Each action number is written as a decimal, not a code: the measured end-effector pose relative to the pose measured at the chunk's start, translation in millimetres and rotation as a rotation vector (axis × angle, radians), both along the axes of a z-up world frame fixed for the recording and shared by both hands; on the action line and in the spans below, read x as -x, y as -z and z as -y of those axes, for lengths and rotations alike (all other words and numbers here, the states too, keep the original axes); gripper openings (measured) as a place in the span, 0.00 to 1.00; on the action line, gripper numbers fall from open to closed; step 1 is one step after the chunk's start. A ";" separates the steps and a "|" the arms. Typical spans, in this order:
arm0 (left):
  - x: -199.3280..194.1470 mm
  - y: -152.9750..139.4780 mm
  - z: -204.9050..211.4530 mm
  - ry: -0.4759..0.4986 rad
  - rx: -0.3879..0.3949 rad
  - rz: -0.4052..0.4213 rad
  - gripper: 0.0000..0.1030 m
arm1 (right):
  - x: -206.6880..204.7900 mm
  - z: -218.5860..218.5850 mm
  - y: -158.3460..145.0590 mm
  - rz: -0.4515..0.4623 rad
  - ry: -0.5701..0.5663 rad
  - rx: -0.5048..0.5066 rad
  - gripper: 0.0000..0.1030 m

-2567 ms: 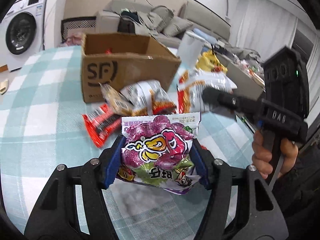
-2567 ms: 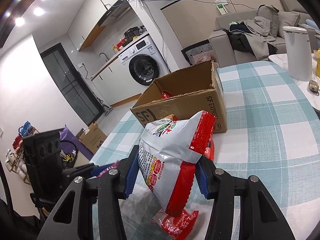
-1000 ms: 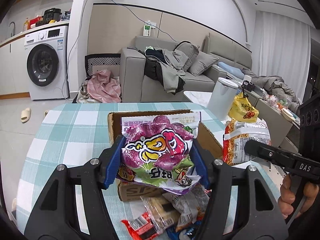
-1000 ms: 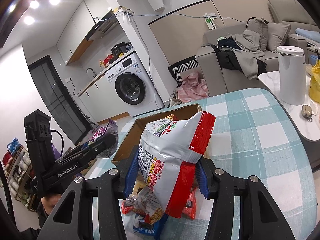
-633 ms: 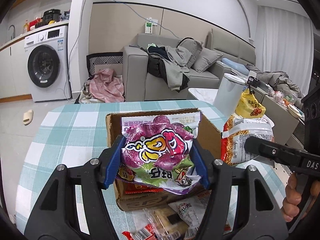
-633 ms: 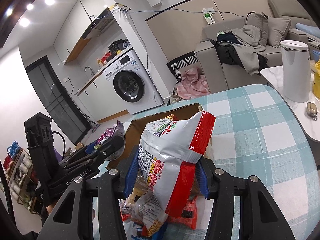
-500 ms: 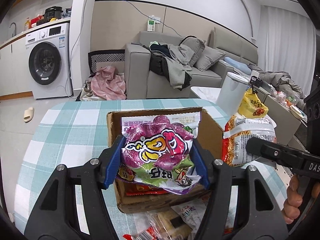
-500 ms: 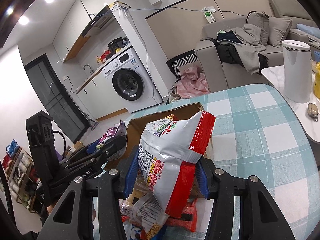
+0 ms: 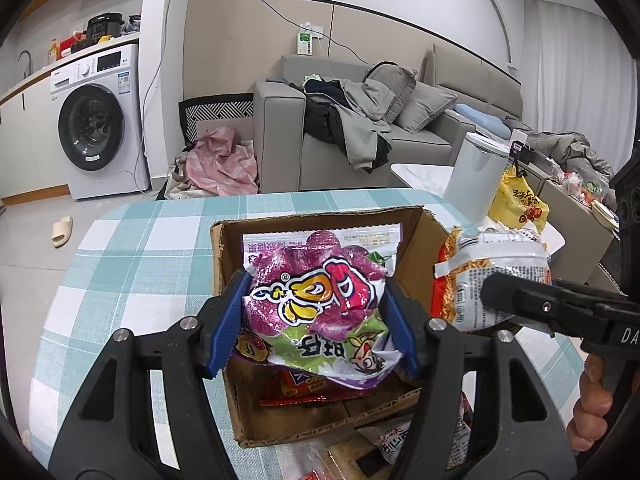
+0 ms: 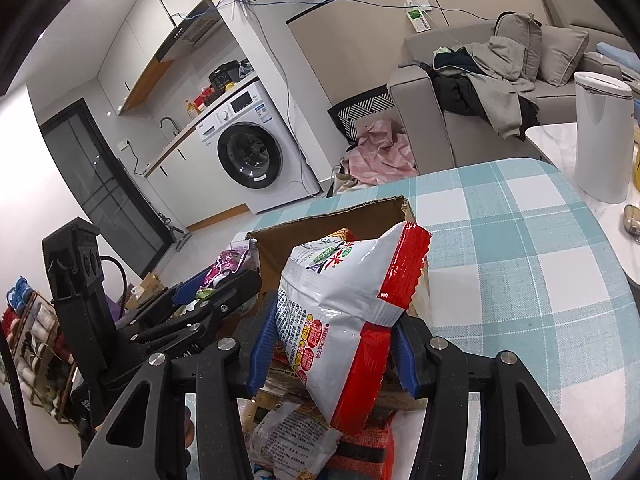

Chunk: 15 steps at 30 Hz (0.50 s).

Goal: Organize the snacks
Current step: 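Carry both bags over the cardboard box and open both tools to drop them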

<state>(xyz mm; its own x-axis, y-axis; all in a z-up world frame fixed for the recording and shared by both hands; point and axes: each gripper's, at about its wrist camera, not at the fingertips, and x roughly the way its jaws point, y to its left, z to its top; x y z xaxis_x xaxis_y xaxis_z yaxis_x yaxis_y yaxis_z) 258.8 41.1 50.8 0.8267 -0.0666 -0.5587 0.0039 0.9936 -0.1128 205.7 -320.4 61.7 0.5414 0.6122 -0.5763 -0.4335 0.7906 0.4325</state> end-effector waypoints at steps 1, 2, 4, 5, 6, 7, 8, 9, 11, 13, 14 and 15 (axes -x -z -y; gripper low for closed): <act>0.2 -0.9 0.8 0.002 0.002 -0.002 0.60 | -0.7 -0.8 0.5 0.000 -0.001 0.005 0.50; -2.0 0.8 0.9 0.006 0.002 -0.006 0.60 | -1.7 -1.7 1.1 0.000 -0.001 0.010 0.50; -3.8 1.0 2.9 0.009 -0.003 -0.009 0.60 | -4.0 -4.1 2.9 -0.008 0.000 0.017 0.50; -4.6 1.9 3.1 0.009 -0.003 -0.009 0.60 | -5.0 -5.1 3.6 -0.012 -0.001 0.021 0.50; -3.9 2.4 2.2 0.011 -0.002 -0.010 0.60 | -5.8 -6.4 4.5 -0.016 -0.002 0.028 0.50; -4.3 2.2 1.8 0.015 -0.001 -0.014 0.60 | -6.2 -8.0 5.1 -0.018 -0.003 0.038 0.51; -5.0 2.8 2.3 0.020 -0.001 -0.022 0.60 | -5.7 -9.3 4.8 -0.013 -0.004 0.046 0.51; -3.9 2.1 2.8 0.023 -0.002 -0.026 0.61 | -4.8 -9.6 4.5 -0.005 -0.003 0.048 0.51; -2.5 1.8 2.8 0.030 -0.003 -0.033 0.62 | -2.4 -9.0 2.2 0.012 -0.003 0.047 0.52; 1.4 0.5 1.8 0.021 -0.002 -0.037 0.68 | -0.5 -6.7 -1.0 0.019 0.000 0.044 0.52; 4.2 0.0 0.8 0.015 0.001 -0.042 0.77 | 0.5 -5.4 -2.5 0.022 0.003 0.047 0.53; 8.0 -1.0 -1.0 0.008 0.011 -0.043 0.80 | 1.9 -3.7 -4.2 0.027 0.007 0.050 0.55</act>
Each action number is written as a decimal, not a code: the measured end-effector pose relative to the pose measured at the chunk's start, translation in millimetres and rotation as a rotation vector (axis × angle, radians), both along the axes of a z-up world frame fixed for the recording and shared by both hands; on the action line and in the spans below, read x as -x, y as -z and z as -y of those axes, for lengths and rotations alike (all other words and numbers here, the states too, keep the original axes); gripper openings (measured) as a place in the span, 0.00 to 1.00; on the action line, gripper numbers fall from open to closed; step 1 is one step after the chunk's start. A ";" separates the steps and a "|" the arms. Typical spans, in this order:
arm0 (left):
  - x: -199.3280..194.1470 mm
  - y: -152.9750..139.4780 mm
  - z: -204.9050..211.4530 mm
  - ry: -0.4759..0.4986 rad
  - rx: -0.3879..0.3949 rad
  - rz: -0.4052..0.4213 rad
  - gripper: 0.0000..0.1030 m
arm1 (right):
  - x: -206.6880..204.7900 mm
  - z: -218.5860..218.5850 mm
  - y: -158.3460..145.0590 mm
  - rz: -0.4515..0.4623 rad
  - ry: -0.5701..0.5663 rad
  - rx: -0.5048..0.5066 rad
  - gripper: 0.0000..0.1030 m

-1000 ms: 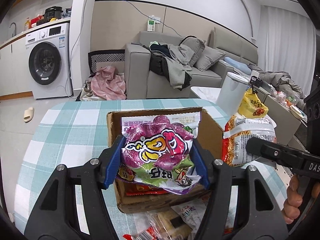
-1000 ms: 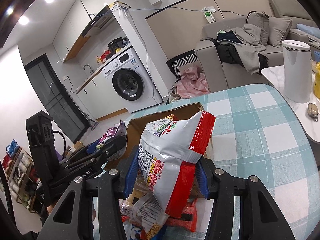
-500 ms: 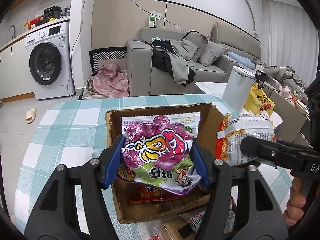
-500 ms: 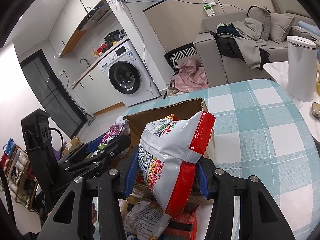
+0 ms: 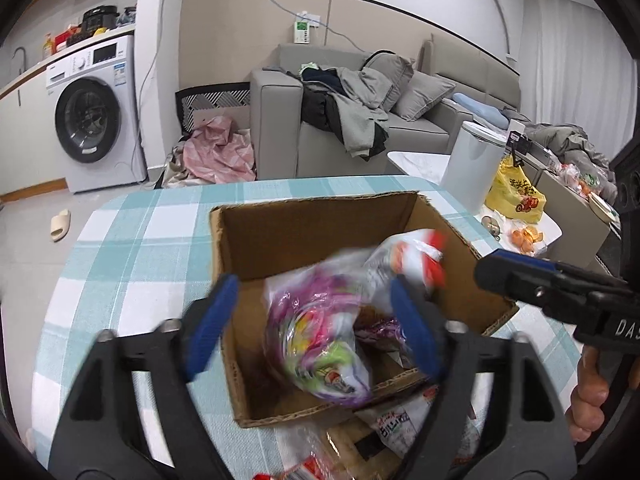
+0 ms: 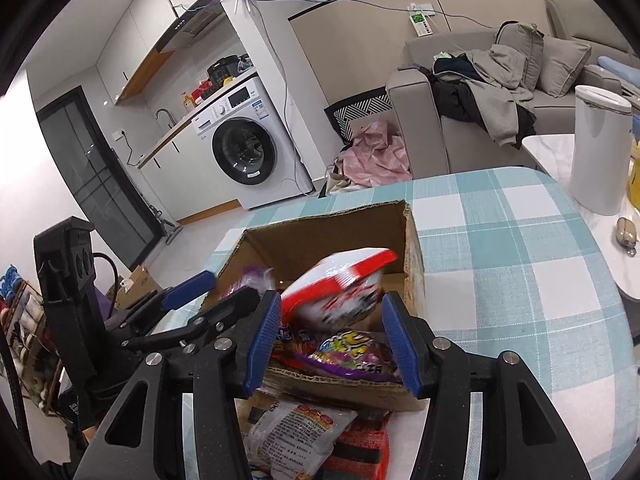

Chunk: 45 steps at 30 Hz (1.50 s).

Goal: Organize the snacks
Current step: 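Carry both bags over the cardboard box and open both tools to drop them, then withdraw both tools from the box toward the remaining snacks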

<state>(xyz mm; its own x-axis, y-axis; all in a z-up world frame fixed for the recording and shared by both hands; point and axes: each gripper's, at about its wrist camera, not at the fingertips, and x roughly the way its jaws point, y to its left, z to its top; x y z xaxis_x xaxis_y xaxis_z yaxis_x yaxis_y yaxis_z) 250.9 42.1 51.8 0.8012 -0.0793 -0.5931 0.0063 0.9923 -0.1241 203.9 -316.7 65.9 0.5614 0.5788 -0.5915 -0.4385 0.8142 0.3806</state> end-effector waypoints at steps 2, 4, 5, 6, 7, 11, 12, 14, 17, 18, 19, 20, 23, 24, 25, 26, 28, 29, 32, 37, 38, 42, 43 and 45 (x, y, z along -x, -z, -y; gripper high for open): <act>6.4 -1.6 -2.9 -0.006 0.021 -0.004 0.81 | 3.9 4.5 -2.3 0.010 0.004 0.000 0.71; 14.6 -2.8 -6.0 -0.012 0.037 -0.016 0.85 | 8.7 9.6 -3.6 0.015 0.004 -0.007 0.80; 19.4 -3.5 -7.3 -0.017 0.043 -0.016 0.90 | 11.4 11.5 -4.5 0.014 0.001 -0.009 0.87; 24.7 -4.5 -8.7 -0.024 0.048 -0.014 0.99 | 14.2 13.1 -5.0 0.012 -0.001 -0.007 0.91; 32.1 -6.1 -10.1 -0.032 0.052 -0.002 0.99 | 17.6 15.3 -5.6 0.015 -0.001 -0.005 0.97; 56.7 -11.2 -11.7 -0.029 0.038 0.016 0.99 | 34.0 23.8 -8.7 0.042 0.010 0.003 1.00; 62.5 -11.7 -12.8 -0.030 0.038 0.017 0.99 | 37.8 25.5 -8.4 0.038 0.008 0.009 1.00; 74.6 -12.7 -13.8 -0.034 0.038 0.018 0.99 | 44.1 27.2 -7.6 0.035 0.001 0.017 1.00; 91.4 -13.1 -15.8 -0.043 0.031 0.020 0.99 | 56.4 29.4 -6.0 0.043 -0.005 0.029 1.00; 94.8 -14.3 -15.5 -0.047 0.030 0.020 0.99 | 60.4 30.0 -5.4 0.044 -0.006 0.032 1.00; 100.0 -13.7 -17.1 -0.052 0.033 0.020 0.99 | 64.0 30.9 -4.4 0.041 -0.008 0.034 1.00; 107.0 -12.8 -18.7 -0.058 0.038 0.017 0.99 | 67.0 31.6 -3.4 0.039 -0.011 0.035 1.00; 121.6 -10.4 -20.9 -0.058 0.044 0.013 0.99 | 76.0 34.0 -1.8 0.035 -0.012 0.046 1.00; 123.5 -9.7 -21.1 -0.060 0.043 0.012 0.99 | 78.4 34.8 -1.0 0.036 -0.013 0.047 1.00; 129.7 -8.4 -21.6 -0.064 0.039 0.009 0.99 | 81.5 35.9 0.2 0.035 -0.016 0.049 1.00; 132.9 -7.3 -22.0 -0.066 0.037 0.007 0.99 | 84.3 37.0 1.1 0.032 -0.019 0.054 1.00; 140.1 -4.4 -22.9 -0.068 0.039 0.002 0.99 | 89.4 38.9 3.0 0.029 -0.023 0.063 1.00; 144.5 -3.3 -22.5 -0.063 0.042 -0.001 0.99 | 91.8 39.9 3.9 0.027 -0.023 0.068 1.00; 156.0 -0.3 -19.6 -0.040 0.043 0.001 0.99 | 100.1 45.7 9.3 0.015 -0.023 0.081 1.00; 171.9 4.8 -13.8 -0.044 0.037 -0.016 0.99 | 113.0 54.0 19.7 -0.001 -0.026 0.113 1.00; 175.5 5.9 -12.5 -0.044 0.032 -0.018 0.99 | 115.7 56.3 21.0 -0.003 -0.028 0.118 1.00; 183.2 8.7 -8.2 -0.044 0.031 -0.026 0.99 | 125.2 63.7 27.4 -0.014 -0.029 0.126 1.00; 185.2 9.0 -7.3 -0.042 0.029 -0.026 0.99 | 126.4 64.6 28.6 -0.015 -0.031 0.124 1.00; 189.6 9.7 -4.4 -0.041 0.021 -0.024 0.99 | 128.7 65.6 30.9 -0.019 -0.034 0.126 1.00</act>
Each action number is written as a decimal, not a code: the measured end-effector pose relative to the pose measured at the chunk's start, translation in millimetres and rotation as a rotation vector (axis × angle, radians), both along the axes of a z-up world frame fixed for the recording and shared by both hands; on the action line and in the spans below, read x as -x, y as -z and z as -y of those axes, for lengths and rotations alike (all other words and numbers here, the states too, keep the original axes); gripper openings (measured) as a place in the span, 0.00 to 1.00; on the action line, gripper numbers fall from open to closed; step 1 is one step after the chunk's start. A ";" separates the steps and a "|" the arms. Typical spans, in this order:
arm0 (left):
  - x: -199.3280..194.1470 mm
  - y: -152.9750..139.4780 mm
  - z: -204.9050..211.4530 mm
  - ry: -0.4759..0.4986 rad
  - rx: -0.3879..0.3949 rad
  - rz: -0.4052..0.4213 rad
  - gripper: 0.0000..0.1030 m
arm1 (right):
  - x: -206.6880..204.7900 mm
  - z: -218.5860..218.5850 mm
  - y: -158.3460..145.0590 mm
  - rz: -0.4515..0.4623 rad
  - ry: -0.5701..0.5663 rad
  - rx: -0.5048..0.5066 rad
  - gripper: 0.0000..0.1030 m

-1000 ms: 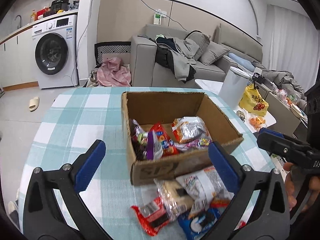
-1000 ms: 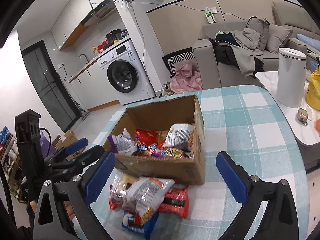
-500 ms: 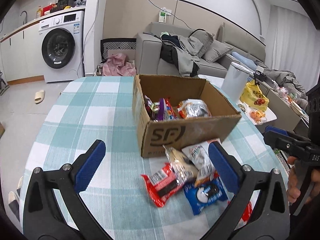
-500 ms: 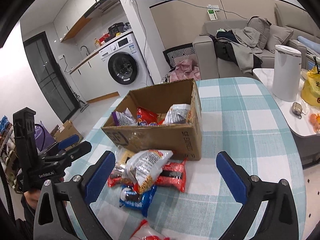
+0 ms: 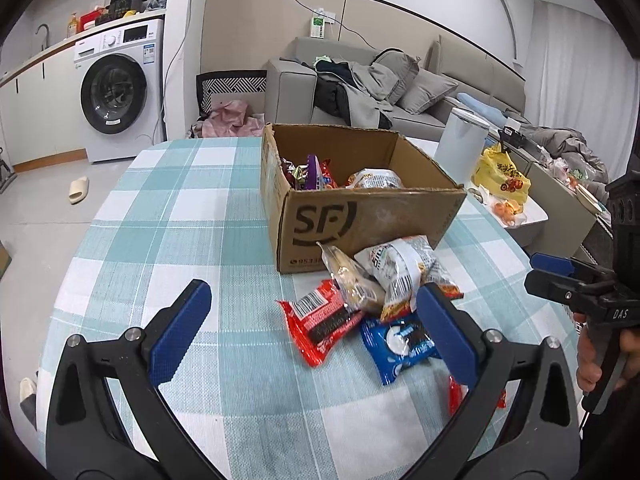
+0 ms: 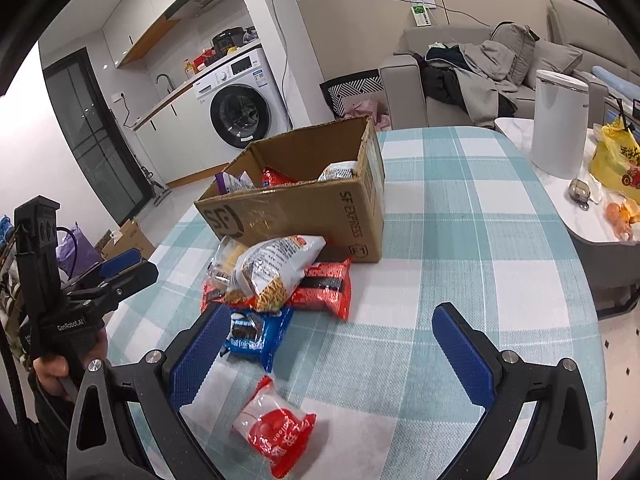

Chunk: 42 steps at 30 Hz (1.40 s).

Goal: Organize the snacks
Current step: 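Withdraw both tools from the box toward the remaining snacks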

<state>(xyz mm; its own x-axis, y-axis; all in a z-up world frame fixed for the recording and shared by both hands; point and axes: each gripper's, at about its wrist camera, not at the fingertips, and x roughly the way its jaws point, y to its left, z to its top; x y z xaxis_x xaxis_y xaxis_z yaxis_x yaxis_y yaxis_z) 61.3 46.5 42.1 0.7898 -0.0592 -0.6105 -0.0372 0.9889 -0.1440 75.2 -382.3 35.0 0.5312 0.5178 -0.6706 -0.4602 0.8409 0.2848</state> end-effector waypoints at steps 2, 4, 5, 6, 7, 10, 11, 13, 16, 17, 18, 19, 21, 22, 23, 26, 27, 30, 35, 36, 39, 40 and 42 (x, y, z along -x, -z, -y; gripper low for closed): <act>3.8 0.5 2.2 0.000 -0.005 -0.003 0.99 | 2.4 -0.2 4.0 -0.009 -0.009 0.005 1.00; 6.7 0.9 5.8 0.006 -0.006 -0.005 0.99 | 5.8 -2.1 6.9 -0.014 -0.021 0.013 1.00; 9.0 1.5 7.8 0.010 -0.009 -0.004 0.99 | 7.8 -3.3 8.3 -0.015 -0.029 0.019 1.00; 10.2 2.0 8.9 0.010 -0.012 -0.004 0.99 | 10.0 -4.5 10.3 -0.015 -0.036 0.028 1.00; 10.6 2.4 10.7 0.009 -0.017 -0.006 0.99 | 11.9 -5.2 11.1 -0.011 -0.039 0.033 1.00; 12.9 5.3 13.9 0.012 -0.022 -0.010 0.99 | 13.2 -8.6 16.3 -0.020 -0.058 0.046 1.00; 13.7 7.5 15.6 0.019 -0.023 -0.015 0.99 | 13.3 -9.9 18.7 -0.022 -0.066 0.053 1.00; 13.5 11.3 16.9 0.026 -0.028 -0.027 0.99 | 13.9 -11.9 22.6 -0.023 -0.075 0.071 1.00; 11.6 17.1 18.4 0.029 -0.024 -0.037 0.99 | 13.4 -12.6 27.9 -0.026 -0.077 0.089 1.00; 10.7 19.3 19.5 0.033 -0.020 -0.044 0.99 | 12.4 -13.0 30.1 -0.034 -0.079 0.096 1.00; 9.9 21.1 20.4 0.037 -0.020 -0.047 0.99 | 11.9 -13.2 31.9 -0.037 -0.082 0.103 1.00; 8.8 23.1 22.4 0.041 -0.025 -0.053 0.99 | 11.9 -13.5 33.0 -0.037 -0.086 0.109 1.00; 7.3 25.8 25.7 0.048 -0.031 -0.058 0.99 | 13.1 -14.5 34.9 -0.034 -0.101 0.129 1.00; 6.3 27.4 27.5 0.052 -0.036 -0.062 0.99 | 14.3 -14.9 35.7 -0.032 -0.115 0.137 1.00; 5.7 28.6 28.5 0.054 -0.037 -0.064 0.99 | 15.0 -15.2 36.9 -0.035 -0.127 0.144 1.00; 3.4 33.4 31.4 0.062 -0.037 -0.073 0.99 | 15.3 -16.7 42.1 -0.049 -0.142 0.180 1.00; 3.3 34.8 31.9 0.063 -0.036 -0.076 0.99 | 15.0 -17.1 43.4 -0.053 -0.147 0.186 1.00; 2.3 38.0 32.1 0.065 -0.035 -0.080 0.99 | 17.0 -19.5 46.8 -0.063 -0.175 0.202 1.00; 0.3 41.4 32.7 0.067 -0.030 -0.090 0.99 | 24.0 -26.4 52.9 -0.062 -0.230 0.242 1.00; -0.4 42.4 33.1 0.069 -0.030 -0.094 0.99 | 25.4 -27.7 54.0 -0.063 -0.241 0.248 1.00; -1.2 44.7 34.5 0.073 -0.031 -0.096 0.99 | 30.2 -32.0 58.4 -0.069 -0.277 0.269 1.00; -1.3 45.3 34.6 0.074 -0.030 -0.097 0.99 | 31.8 -33.1 58.9 -0.069 -0.286 0.276 1.00; -2.0 46.5 34.8 0.077 -0.030 -0.099 0.99 | 33.8 -35.0 60.8 -0.072 -0.301 0.297 1.00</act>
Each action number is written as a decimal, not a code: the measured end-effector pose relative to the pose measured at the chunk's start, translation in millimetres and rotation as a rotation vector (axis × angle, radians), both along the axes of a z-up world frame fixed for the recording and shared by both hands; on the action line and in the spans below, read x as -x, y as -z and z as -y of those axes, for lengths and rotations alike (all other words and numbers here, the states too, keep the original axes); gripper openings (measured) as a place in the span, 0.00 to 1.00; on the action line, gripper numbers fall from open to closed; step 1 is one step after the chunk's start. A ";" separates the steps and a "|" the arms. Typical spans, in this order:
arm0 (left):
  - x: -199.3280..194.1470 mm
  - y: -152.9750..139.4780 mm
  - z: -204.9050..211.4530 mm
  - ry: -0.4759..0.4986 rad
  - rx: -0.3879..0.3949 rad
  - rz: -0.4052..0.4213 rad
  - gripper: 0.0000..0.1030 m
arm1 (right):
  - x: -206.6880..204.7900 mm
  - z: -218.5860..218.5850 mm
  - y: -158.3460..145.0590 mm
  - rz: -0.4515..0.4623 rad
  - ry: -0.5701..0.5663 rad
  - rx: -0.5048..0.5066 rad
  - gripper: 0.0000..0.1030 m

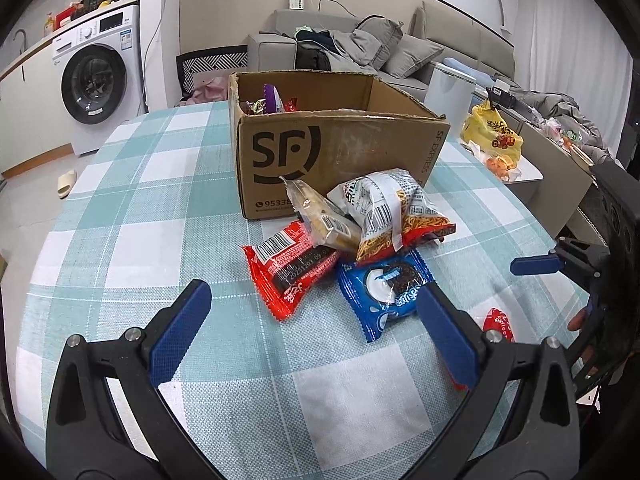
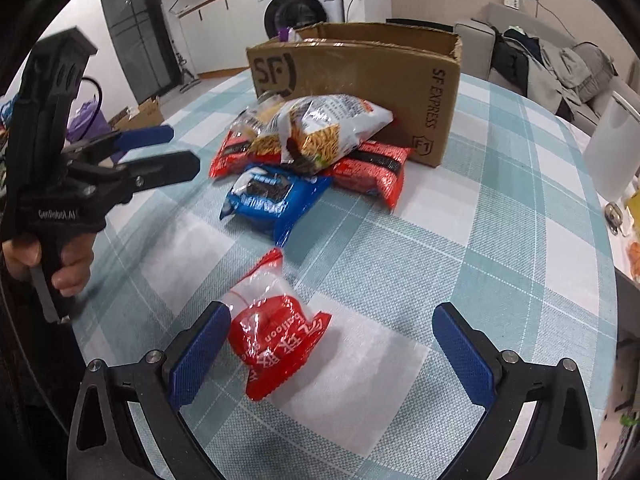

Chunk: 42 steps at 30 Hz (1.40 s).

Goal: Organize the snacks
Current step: 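Withdraw both tools from the box toward the remaining snacks, then grasp the red-and-white balloon bag with the right tool while the left tool grasps the blue Oreo pack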

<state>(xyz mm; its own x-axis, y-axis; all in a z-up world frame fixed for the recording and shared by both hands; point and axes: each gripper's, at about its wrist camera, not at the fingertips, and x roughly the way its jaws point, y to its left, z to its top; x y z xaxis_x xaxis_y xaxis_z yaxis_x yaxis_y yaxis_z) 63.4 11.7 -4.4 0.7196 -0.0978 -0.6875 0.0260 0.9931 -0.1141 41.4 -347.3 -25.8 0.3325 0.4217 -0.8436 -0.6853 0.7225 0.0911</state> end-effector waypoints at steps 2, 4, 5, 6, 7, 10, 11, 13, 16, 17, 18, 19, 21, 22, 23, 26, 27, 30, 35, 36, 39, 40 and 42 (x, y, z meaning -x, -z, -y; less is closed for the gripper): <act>0.5 0.9 0.1 0.001 -0.002 -0.001 0.99 | 2.2 0.2 0.0 0.004 -0.014 0.005 1.00; 0.0 1.9 -0.6 0.002 0.001 -0.003 0.99 | 4.3 0.2 -0.6 0.010 -0.025 0.011 1.00; -0.5 2.4 -0.8 0.002 0.002 -0.005 0.99 | 5.3 -0.3 0.5 0.010 -0.032 0.020 1.00; -0.5 2.9 -0.9 0.001 0.004 -0.008 0.99 | 6.4 -1.3 2.1 0.005 -0.041 0.030 1.00; -0.9 3.4 -1.2 0.002 0.005 -0.010 0.99 | 8.3 -2.3 4.1 0.002 -0.052 0.041 1.00; -1.8 4.9 -1.5 0.002 0.005 -0.013 0.99 | 9.0 -4.3 8.4 -0.002 -0.057 0.058 1.00; -2.3 5.2 -1.5 0.002 0.005 -0.014 0.99 | 7.9 -4.3 9.7 -0.006 -0.053 0.059 1.00; -2.8 6.7 -1.9 0.001 0.006 -0.019 0.99 | 5.0 -3.7 12.5 -0.007 -0.036 0.071 1.00; -4.2 10.0 -2.5 0.000 0.009 -0.026 0.99 | 0.1 0.8 14.0 -0.008 -0.002 0.074 1.00; -4.6 10.8 -2.6 0.000 0.009 -0.027 0.99 | -2.4 2.6 13.8 -0.010 0.011 0.066 1.00; -5.2 11.4 -2.1 0.001 0.010 -0.029 0.99 | -4.7 3.9 13.8 -0.014 0.023 0.056 1.00; -4.9 12.5 -2.3 0.002 0.011 -0.030 0.99 | -7.0 4.7 14.4 -0.018 0.030 0.051 1.00; -5.7 14.4 -1.9 0.003 0.012 -0.034 0.99 | -9.8 3.8 16.3 -0.019 0.046 0.046 1.00; -6.5 15.4 -1.6 0.004 0.012 -0.037 0.99 | -11.3 2.1 17.8 -0.020 0.054 0.048 1.00; -6.7 16.3 -1.4 0.005 0.011 -0.038 0.99 | -12.8 0.3 18.6 -0.015 0.064 0.051 1.00; -8.3 19.3 -0.4 0.008 0.008 -0.045 0.99 | -14.1 -7.0 20.0 0.006 0.084 0.054 0.99; -8.9 20.0 -0.2 0.009 0.009 -0.048 0.99 | -14.6 -9.3 20.1 0.011 0.089 0.050 0.99; -10.2 22.8 -0.4 0.009 0.009 -0.054 0.99 | -16.2 -11.1 19.6 0.016 0.099 0.027 0.95; -13.2 26.0 -1.8 0.009 0.010 -0.059 0.99 | -18.3 -8.7 16.0 0.014 0.112 -0.016 0.81; -13.2 26.4 -1.6 0.009 0.010 -0.060 0.99 | -19.4 -7.7 15.6 0.012 0.116 -0.025 0.81; -13.9 27.3 -2.1 0.009 0.011 -0.060 0.99 | -21.1 -5.7 14.5 0.003 0.126 -0.053 0.81; -13.9 27.3 -2.1 0.010 0.011 -0.061 0.99 | -21.2 -5.2 13.8 0.000 0.129 -0.060 0.81; -15.3 28.8 -2.2 0.009 0.012 -0.064 0.99 | -22.6 -4.5 13.2 -0.004 0.133 -0.077 0.79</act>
